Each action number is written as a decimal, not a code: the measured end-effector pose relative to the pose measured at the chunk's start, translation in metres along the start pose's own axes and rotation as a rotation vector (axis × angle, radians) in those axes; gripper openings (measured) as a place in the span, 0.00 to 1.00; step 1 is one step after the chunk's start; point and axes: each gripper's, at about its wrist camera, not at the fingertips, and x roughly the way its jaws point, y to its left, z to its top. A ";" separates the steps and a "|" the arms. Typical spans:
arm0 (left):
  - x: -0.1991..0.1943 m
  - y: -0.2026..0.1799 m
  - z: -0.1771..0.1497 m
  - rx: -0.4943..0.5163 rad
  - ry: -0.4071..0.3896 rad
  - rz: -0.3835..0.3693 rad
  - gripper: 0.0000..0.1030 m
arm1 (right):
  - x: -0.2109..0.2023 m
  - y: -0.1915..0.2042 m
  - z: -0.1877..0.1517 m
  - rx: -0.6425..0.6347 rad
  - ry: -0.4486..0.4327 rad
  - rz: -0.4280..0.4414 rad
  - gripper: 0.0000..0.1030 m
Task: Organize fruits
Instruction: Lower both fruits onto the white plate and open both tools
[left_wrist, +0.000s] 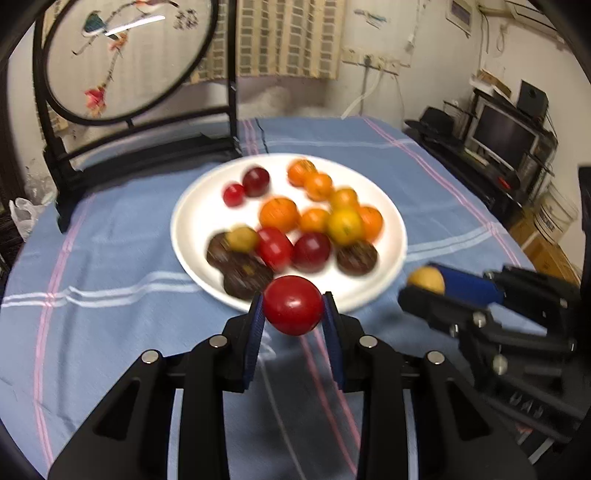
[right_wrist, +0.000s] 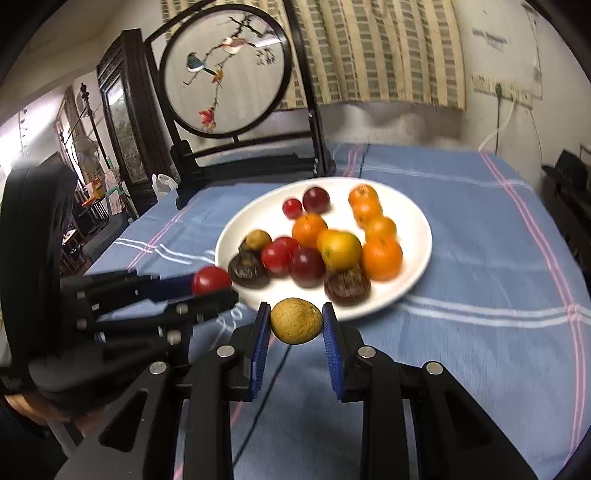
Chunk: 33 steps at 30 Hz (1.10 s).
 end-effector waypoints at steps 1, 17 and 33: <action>-0.001 0.004 0.005 -0.004 -0.008 0.004 0.30 | 0.002 0.001 0.004 -0.004 -0.002 -0.002 0.28; 0.069 0.045 0.077 -0.125 0.011 0.104 0.42 | 0.077 -0.009 0.055 -0.010 -0.012 -0.070 0.41; 0.019 0.037 0.041 -0.141 -0.052 0.134 0.88 | 0.017 -0.023 0.018 0.079 -0.036 -0.113 0.94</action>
